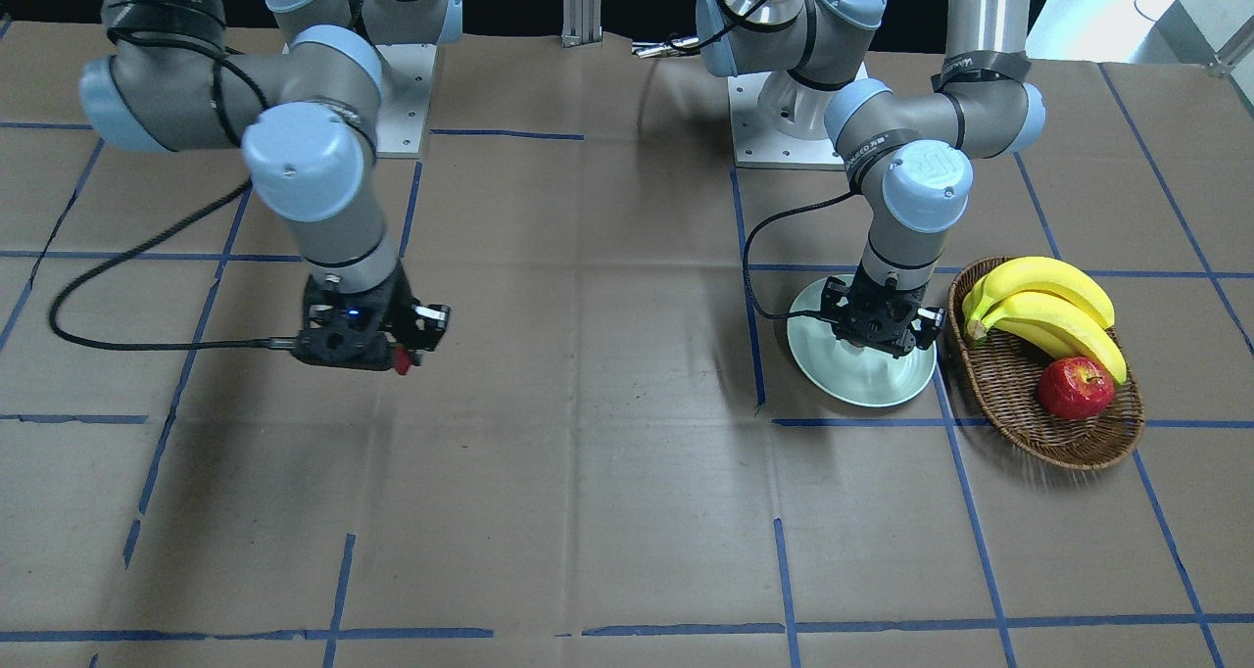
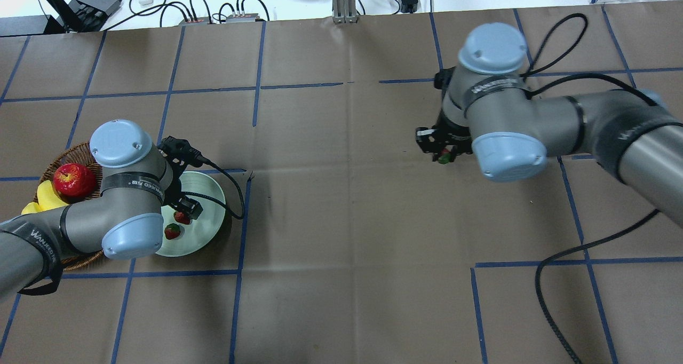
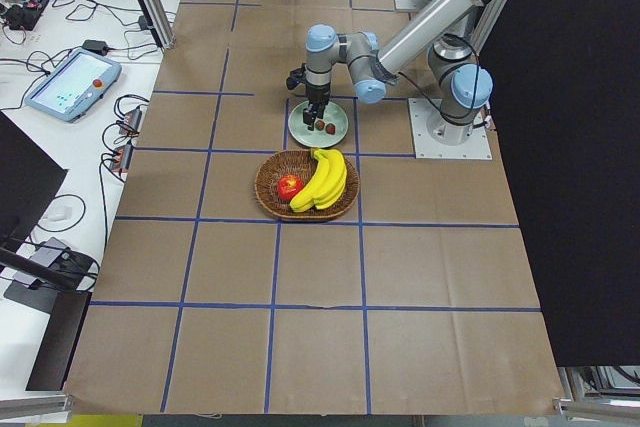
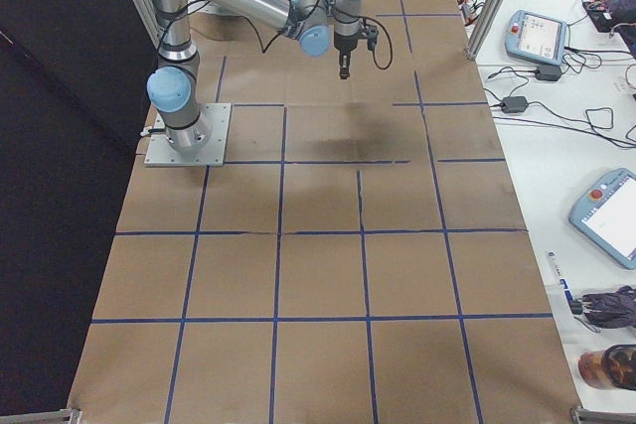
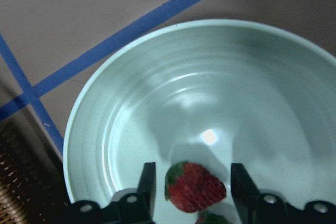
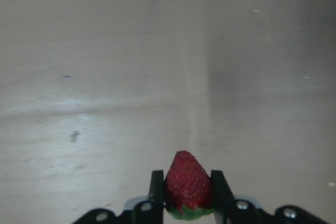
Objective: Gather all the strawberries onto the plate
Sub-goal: 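Set last strawberry mid-table with right gripper while left releases over plate, then raise the right gripper away while the left gripper reaches to the mid-table strawberry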
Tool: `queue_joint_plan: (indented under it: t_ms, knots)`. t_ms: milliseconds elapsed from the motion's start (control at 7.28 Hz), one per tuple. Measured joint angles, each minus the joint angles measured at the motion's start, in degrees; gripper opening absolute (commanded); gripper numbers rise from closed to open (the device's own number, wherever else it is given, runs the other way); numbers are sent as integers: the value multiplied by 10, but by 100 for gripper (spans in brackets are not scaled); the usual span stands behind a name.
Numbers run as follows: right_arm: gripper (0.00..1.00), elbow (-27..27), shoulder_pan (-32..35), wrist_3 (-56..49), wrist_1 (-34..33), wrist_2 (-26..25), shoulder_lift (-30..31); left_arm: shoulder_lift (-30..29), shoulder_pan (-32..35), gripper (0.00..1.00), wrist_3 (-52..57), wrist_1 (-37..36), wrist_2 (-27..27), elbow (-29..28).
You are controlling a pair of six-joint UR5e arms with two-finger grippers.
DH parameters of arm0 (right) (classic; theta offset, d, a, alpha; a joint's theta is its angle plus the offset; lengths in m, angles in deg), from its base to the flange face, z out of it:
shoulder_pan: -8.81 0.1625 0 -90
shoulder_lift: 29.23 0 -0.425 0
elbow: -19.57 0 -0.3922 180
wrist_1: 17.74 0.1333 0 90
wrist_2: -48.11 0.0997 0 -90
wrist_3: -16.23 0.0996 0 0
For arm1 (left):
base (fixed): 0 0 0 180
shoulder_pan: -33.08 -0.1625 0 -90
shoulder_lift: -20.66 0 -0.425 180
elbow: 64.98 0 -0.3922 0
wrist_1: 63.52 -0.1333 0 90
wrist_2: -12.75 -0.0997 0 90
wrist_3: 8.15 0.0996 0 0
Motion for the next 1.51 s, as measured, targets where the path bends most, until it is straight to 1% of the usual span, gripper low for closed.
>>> queue_joint_plan:
  t_ms: [137,275,549,687,824,962,1099,1374,1511]
  knots:
    - [6,33,47,59,0,7,-39,0,-1,78,0,0,5,-1]
    - [6,61,78,97,-1,14,-78,0,-7,78,-1,1,22,-1]
    - [7,101,108,138,-2,27,-132,3,-23,78,-2,3,60,-1]
    - [10,111,113,150,-4,45,-146,6,-25,78,-9,4,77,-1]
    - [50,118,115,160,-9,59,-158,10,-26,78,-26,5,94,-1]
    - [100,122,115,164,-15,66,-165,15,-25,78,-52,5,111,-1]
    - [100,123,115,165,-21,69,-169,19,-23,82,-78,6,126,-1]
    - [100,126,113,163,-26,70,-169,24,-18,96,-137,9,156,-1]
    - [100,129,107,160,-18,69,-159,27,-13,99,-169,10,170,-1]
